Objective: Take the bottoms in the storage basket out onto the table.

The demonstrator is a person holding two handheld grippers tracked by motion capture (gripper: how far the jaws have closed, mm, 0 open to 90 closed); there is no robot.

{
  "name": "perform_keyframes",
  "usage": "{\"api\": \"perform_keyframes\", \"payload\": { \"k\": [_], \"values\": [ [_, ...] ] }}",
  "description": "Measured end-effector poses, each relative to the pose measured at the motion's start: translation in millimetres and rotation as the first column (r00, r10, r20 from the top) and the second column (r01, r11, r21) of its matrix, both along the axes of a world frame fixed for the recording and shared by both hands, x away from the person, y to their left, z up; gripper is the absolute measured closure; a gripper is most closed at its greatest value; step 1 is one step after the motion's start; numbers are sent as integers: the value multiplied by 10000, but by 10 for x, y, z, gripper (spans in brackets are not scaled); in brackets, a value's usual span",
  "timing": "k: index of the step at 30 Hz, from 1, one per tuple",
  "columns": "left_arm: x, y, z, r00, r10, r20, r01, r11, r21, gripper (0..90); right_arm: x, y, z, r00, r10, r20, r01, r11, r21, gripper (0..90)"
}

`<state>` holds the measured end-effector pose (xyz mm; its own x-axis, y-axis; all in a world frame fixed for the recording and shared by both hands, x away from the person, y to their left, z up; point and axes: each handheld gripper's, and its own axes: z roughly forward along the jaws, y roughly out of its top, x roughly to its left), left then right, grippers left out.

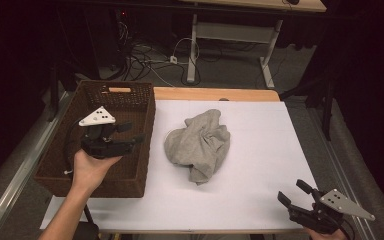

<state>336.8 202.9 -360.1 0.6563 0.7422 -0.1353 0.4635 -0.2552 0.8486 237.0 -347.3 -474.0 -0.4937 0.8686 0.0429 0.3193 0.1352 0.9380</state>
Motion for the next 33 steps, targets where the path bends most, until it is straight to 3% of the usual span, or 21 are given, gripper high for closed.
{"api": "perform_keyframes", "payload": {
  "k": [15,22,33],
  "values": [
    [-156,208,-171,9987,497,-81,-500,9978,-429,350,86,40,-2,9997,250,-36,-250,9997,-58,215],
    [-249,371,-242,9962,865,-103,-870,9917,-951,350,80,45,3,9996,266,-5,-266,9996,-56,215],
    [-381,598,-355,9901,1397,-145,-1404,9829,-1192,337,103,57,1,9996,287,-30,-287,9996,-70,215]
  ]
}}
